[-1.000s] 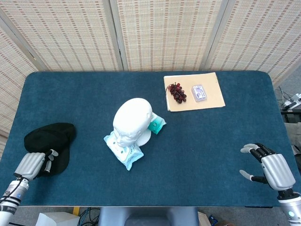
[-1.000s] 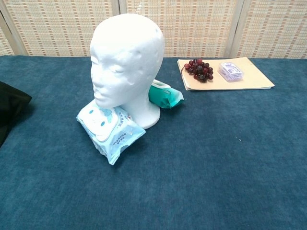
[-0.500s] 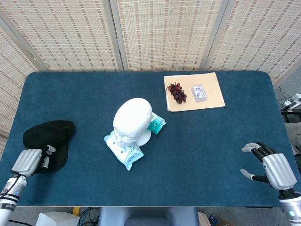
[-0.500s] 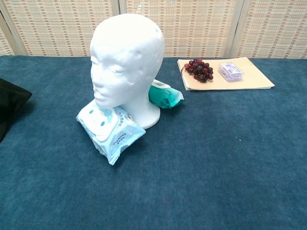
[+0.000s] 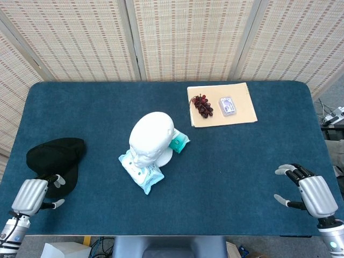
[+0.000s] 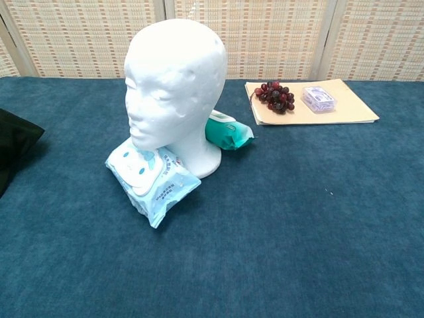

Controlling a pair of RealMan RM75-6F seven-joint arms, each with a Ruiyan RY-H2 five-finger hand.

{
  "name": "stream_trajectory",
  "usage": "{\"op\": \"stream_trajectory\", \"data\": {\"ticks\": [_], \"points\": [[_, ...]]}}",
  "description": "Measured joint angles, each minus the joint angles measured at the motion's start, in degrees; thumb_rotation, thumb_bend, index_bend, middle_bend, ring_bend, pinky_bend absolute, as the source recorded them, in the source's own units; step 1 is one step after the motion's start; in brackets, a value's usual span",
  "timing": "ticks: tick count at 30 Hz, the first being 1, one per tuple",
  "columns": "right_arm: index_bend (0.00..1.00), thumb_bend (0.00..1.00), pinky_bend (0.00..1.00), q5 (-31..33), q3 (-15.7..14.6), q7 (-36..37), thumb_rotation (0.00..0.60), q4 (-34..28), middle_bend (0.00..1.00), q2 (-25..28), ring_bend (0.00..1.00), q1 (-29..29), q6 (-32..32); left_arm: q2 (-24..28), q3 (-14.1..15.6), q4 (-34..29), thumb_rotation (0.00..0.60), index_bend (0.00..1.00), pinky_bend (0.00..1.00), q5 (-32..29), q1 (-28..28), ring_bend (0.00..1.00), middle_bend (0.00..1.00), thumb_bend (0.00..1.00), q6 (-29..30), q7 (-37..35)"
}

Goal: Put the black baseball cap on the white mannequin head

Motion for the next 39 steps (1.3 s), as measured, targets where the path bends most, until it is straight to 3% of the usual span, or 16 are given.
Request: {"op": "stream_trajectory", "data": {"ticks": [15, 39], "points": [[0.35, 0.04, 0.43, 0.04, -0.04, 0.64, 0.6, 0.13, 0.32, 0.26, 0.26, 0.1, -0.14, -8.65, 0.02, 8.42, 0.6, 0.41, 0.48, -2.09, 1.19, 0.38, 0.55, 0.0, -1.15, 4.73], [0.35, 0.04, 0.43, 0.01, -0.11, 0.59, 0.6, 0.0, 0.32, 0.34, 0.26, 0.15, -0.26, -13.83, -1.63, 15.89, 0.6, 0.41, 0.47, -5.73, 1.43, 0.37, 0.57, 0.0, -2.79, 8.14]]}}
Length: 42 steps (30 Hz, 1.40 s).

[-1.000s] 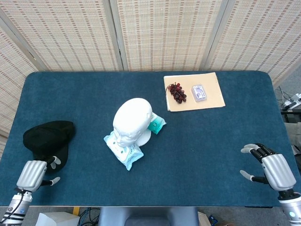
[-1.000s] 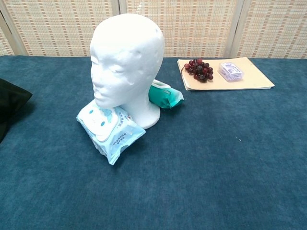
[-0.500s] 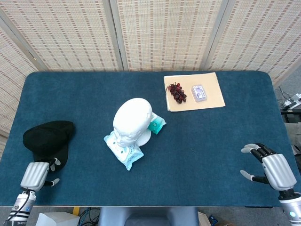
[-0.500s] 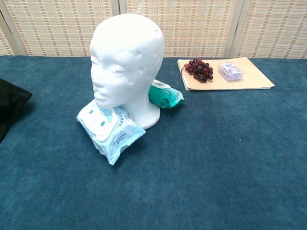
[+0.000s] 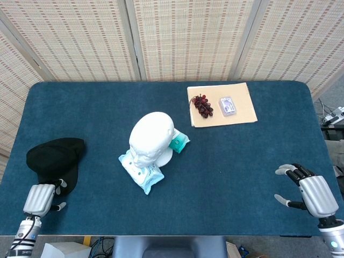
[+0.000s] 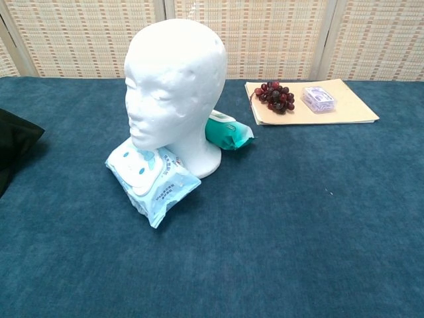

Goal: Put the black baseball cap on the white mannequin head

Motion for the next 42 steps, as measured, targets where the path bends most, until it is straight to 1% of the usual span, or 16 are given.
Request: {"op": "stream_trajectory", "data": {"ticks": [7, 29, 42], "points": [[0.35, 0.04, 0.43, 0.09, 0.0, -0.05, 0.6, -0.02, 0.32, 0.01, 0.26, 0.08, -0.19, -1.39, -0.42, 2.25, 0.6, 0.45, 0.47, -0.27, 0.21, 0.38, 0.61, 0.0, 0.6, 0.95], [0.35, 0.04, 0.43, 0.39, 0.03, 0.1, 0.6, -0.14, 0.32, 0.2, 0.26, 0.15, -0.49, -4.84, -1.88, 8.27, 0.6, 0.46, 0.47, -2.26, -0.11, 0.39, 0.63, 0.0, -0.65, 1.11], [0.35, 0.04, 0.43, 0.38, 0.05, 0.11, 0.6, -0.11, 0.32, 0.22, 0.26, 0.1, -0.38, -7.16, -2.7, 12.08, 0.6, 0.47, 0.47, -2.55, 0.18, 0.41, 0.64, 0.0, 0.77, 1.77]]}}
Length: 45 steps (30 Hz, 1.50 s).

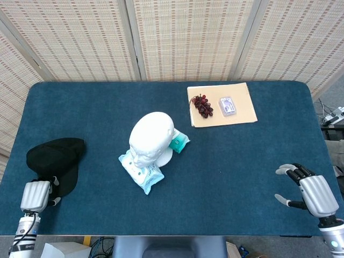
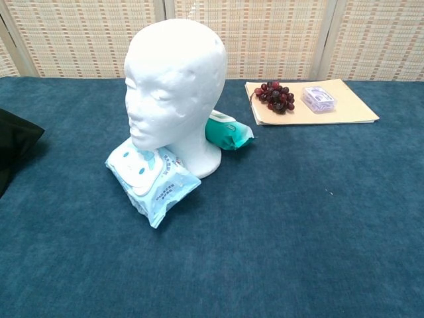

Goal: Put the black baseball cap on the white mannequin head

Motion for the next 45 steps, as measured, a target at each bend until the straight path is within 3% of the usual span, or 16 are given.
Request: {"op": "stream_trajectory", "data": {"ticks": [17, 35, 45], "points": [[0.35, 0.04, 0.43, -0.06, -0.01, 0.21, 0.6, -0.06, 0.32, 0.11, 0.26, -0.09, 0.19, -2.81, -0.68, 4.42, 0.6, 0.47, 0.47, -0.47, 0.39, 0.41, 0.64, 0.0, 0.84, 0.25], [0.35, 0.04, 0.43, -0.39, -0.11, 0.63, 0.6, -0.03, 0.32, 0.26, 0.26, -0.21, 0.55, -5.78, -3.17, 9.59, 0.6, 0.49, 0.47, 0.9, 0.89, 0.42, 0.65, 0.0, 7.58, -5.52], [0.35, 0.04, 0.43, -0.47, -0.12, 0.98, 0.6, -0.04, 0.33, 0.42, 0.26, -0.28, 0.76, -7.03, -5.45, 12.77, 0.6, 0.45, 0.47, 1.58, 0.33, 0.34, 0.49, 0.0, 11.23, -8.84]]}}
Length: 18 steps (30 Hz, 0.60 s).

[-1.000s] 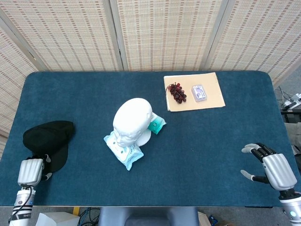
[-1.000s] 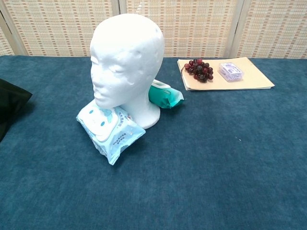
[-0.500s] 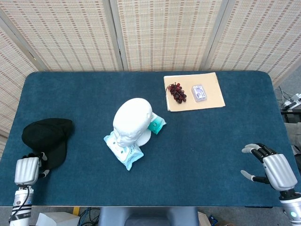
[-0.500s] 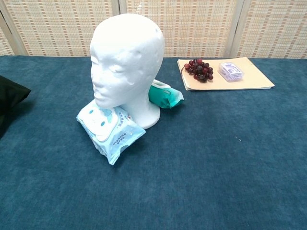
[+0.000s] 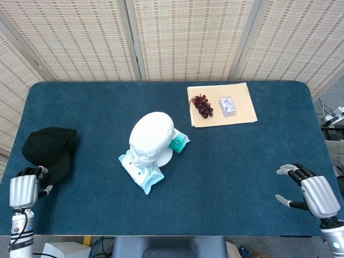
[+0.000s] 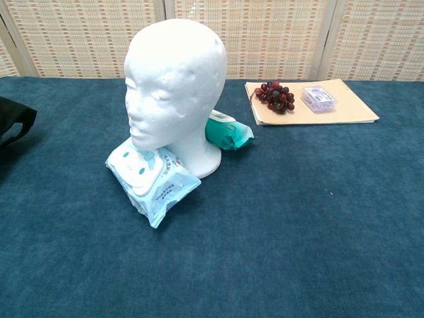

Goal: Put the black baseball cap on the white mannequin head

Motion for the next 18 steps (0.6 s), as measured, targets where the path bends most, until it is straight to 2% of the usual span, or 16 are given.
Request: {"op": "stream_trajectory", "data": {"ticks": [10, 18], "points": [[0.35, 0.04, 0.43, 0.01, 0.05, 0.6, 0.6, 0.07, 0.33, 0.18, 0.26, -0.08, 0.24, 0.91, -1.23, -1.61, 0.6, 0.47, 0.47, -1.19, -0.28, 0.34, 0.47, 0.02, -0.48, -0.48], [0.35, 0.04, 0.43, -0.15, 0.03, 0.86, 0.6, 0.07, 0.32, 0.29, 0.26, -0.22, 0.6, 1.76, -2.74, -4.36, 0.6, 0.52, 0.47, -3.17, -0.38, 0.34, 0.47, 0.22, -1.2, 0.0]]}}
